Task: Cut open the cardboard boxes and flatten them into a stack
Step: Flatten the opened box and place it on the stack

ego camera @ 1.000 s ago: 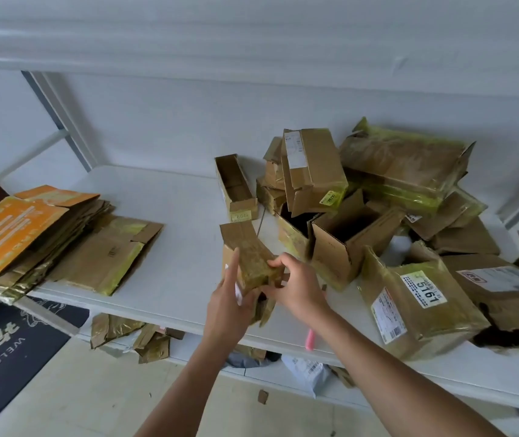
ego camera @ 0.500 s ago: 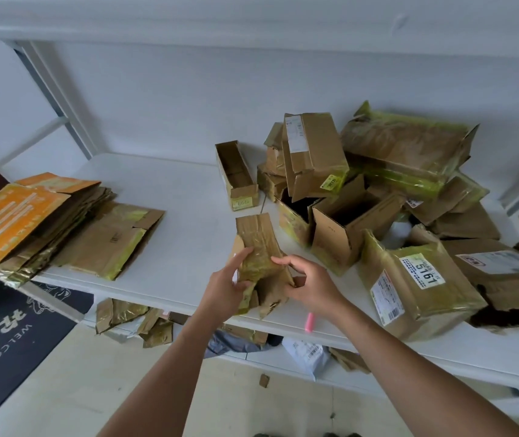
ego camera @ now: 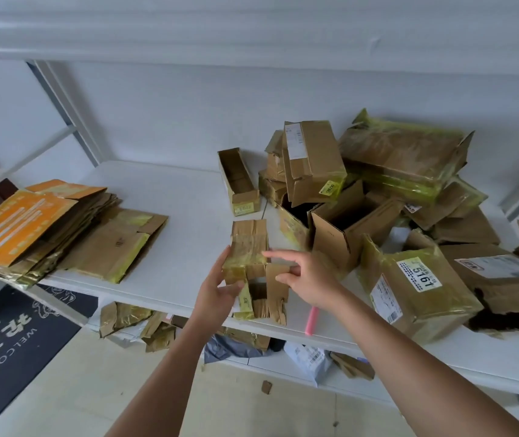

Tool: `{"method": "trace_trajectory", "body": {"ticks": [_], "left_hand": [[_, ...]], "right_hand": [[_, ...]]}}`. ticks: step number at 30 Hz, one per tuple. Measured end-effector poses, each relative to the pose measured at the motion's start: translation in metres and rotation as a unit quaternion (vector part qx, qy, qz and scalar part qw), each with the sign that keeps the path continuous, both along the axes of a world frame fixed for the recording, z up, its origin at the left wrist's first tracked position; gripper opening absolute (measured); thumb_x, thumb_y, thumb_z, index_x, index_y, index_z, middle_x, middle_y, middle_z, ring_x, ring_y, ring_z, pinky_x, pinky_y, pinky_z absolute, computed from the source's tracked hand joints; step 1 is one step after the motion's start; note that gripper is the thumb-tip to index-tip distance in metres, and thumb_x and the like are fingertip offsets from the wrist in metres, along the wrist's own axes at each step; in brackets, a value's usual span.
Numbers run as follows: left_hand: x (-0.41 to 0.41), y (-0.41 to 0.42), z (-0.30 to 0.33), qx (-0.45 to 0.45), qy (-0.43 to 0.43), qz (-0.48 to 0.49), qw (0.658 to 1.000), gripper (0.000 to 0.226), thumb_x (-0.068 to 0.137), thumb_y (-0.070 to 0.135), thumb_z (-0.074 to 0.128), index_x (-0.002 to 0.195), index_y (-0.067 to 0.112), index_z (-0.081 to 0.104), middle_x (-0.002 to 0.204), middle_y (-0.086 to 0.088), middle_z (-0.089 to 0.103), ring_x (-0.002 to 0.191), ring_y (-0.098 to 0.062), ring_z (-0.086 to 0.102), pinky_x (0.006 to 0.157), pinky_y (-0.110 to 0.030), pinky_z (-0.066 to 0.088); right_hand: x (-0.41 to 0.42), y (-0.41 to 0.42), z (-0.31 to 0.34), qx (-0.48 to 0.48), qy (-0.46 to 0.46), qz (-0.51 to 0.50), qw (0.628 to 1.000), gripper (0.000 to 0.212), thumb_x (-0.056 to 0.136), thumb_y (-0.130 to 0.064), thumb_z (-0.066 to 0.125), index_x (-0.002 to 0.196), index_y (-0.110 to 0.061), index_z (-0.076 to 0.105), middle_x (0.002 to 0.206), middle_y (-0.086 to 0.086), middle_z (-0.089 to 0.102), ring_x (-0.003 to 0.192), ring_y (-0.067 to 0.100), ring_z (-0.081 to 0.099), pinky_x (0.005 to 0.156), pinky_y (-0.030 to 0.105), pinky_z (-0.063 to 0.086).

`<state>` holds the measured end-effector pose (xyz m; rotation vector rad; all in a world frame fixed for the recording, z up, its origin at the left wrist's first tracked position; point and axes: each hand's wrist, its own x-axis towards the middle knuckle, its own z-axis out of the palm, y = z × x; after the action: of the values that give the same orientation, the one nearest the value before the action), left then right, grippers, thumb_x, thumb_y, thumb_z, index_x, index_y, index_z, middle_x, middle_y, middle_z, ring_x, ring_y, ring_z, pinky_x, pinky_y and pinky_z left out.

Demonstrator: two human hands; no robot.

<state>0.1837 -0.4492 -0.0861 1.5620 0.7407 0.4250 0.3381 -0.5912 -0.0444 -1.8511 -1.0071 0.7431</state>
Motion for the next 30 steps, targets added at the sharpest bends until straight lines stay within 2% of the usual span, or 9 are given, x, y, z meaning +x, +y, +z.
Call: {"method": "trace_trajectory", "body": {"ticks": [2, 4, 6, 11, 15, 19, 22, 26, 30], "left_hand": [[-0.001, -0.001, 0.001, 0.024, 0.016, -0.012, 1.000, 0.083, 0.088, 0.003, 0.071, 0.147, 0.045, 0.030, 0.120, 0.006, 0.065, 0.090, -0.017, 0.072, 0.078, -0.025, 0.056], [0.001, -0.003, 0.003, 0.044, 0.038, -0.010, 0.998, 0.090, 0.083, 0.012, 0.079, 0.149, 0.043, 0.026, 0.120, 0.012, 0.063, 0.092, -0.016, 0.070, 0.080, -0.026, 0.056], [0.006, -0.005, 0.004, 0.047, 0.047, 0.021, 0.998, 0.088, 0.080, 0.015, 0.082, 0.147, 0.038, 0.030, 0.119, 0.009, 0.064, 0.096, -0.016, 0.069, 0.081, -0.025, 0.054], [0.019, -0.012, 0.009, 0.083, 0.085, 0.120, 0.986, 0.073, 0.079, 0.021, 0.082, 0.139, 0.020, 0.041, 0.100, 0.003, 0.066, 0.087, -0.013, 0.066, 0.079, -0.034, 0.057], [0.013, -0.013, 0.009, 0.072, 0.073, 0.090, 0.991, 0.063, 0.082, 0.014, 0.077, 0.133, 0.025, 0.041, 0.100, 0.000, 0.064, 0.087, -0.017, 0.064, 0.071, -0.030, 0.056], [0.004, -0.010, 0.008, 0.018, 0.025, 0.055, 0.998, 0.057, 0.084, -0.003, 0.067, 0.130, 0.027, 0.053, 0.102, -0.002, 0.068, 0.091, -0.023, 0.066, 0.076, -0.033, 0.058], [-0.005, -0.003, 0.007, -0.003, 0.026, 0.004, 1.000, 0.069, 0.083, -0.009, 0.060, 0.138, 0.032, 0.053, 0.104, -0.005, 0.072, 0.098, -0.033, 0.067, 0.084, -0.042, 0.058], [-0.014, 0.006, 0.014, -0.005, 0.036, -0.070, 0.997, 0.082, 0.083, -0.022, 0.051, 0.144, 0.033, 0.044, 0.111, -0.001, 0.073, 0.105, -0.017, 0.067, 0.089, -0.035, 0.057], [-0.020, 0.015, 0.018, 0.018, 0.055, -0.094, 0.994, 0.084, 0.082, -0.023, 0.047, 0.146, 0.032, 0.046, 0.115, -0.008, 0.069, 0.104, -0.020, 0.062, 0.093, -0.042, 0.053]], "right_hand": [[0.001, 0.002, 0.002, -0.006, -0.032, 0.023, 0.999, 0.062, 0.093, 0.002, 0.061, 0.136, -0.042, 0.053, 0.154, -0.016, 0.034, 0.104, -0.019, 0.045, 0.088, 0.004, 0.038], [0.002, 0.008, 0.004, -0.014, -0.071, 0.044, 0.996, 0.059, 0.093, 0.002, 0.060, 0.136, -0.038, 0.055, 0.158, -0.016, 0.028, 0.133, -0.001, 0.042, 0.100, 0.006, 0.037], [0.001, 0.015, 0.004, -0.016, -0.104, 0.054, 0.993, 0.054, 0.093, -0.001, 0.062, 0.136, -0.033, 0.056, 0.158, -0.014, 0.029, 0.142, 0.009, 0.034, 0.114, 0.021, 0.031], [-0.006, 0.033, 0.001, -0.003, -0.120, 0.054, 0.991, 0.045, 0.089, -0.006, 0.069, 0.130, -0.023, 0.063, 0.152, -0.005, 0.044, 0.138, 0.009, 0.042, 0.105, 0.009, 0.027], [-0.005, 0.034, -0.003, 0.008, -0.115, 0.026, 0.993, 0.038, 0.088, -0.004, 0.069, 0.124, -0.018, 0.067, 0.146, -0.004, 0.051, 0.132, 0.009, 0.049, 0.092, -0.008, 0.024], [-0.006, 0.034, -0.006, 0.007, -0.113, 0.021, 0.993, 0.037, 0.088, -0.002, 0.069, 0.123, -0.014, 0.068, 0.144, -0.003, 0.053, 0.131, 0.008, 0.050, 0.089, -0.009, 0.025], [-0.004, 0.035, -0.007, 0.009, -0.101, 0.022, 0.995, 0.037, 0.088, 0.000, 0.068, 0.123, -0.012, 0.067, 0.143, -0.003, 0.054, 0.130, 0.006, 0.050, 0.087, -0.009, 0.026], [-0.003, 0.034, -0.009, 0.011, -0.101, 0.028, 0.994, 0.037, 0.088, -0.002, 0.068, 0.123, -0.015, 0.067, 0.142, -0.006, 0.054, 0.131, 0.006, 0.049, 0.090, -0.008, 0.025], [-0.004, 0.034, -0.008, 0.005, -0.098, 0.031, 0.995, 0.037, 0.089, -0.003, 0.067, 0.124, -0.017, 0.066, 0.144, -0.007, 0.052, 0.133, 0.006, 0.047, 0.091, -0.008, 0.025]]}}
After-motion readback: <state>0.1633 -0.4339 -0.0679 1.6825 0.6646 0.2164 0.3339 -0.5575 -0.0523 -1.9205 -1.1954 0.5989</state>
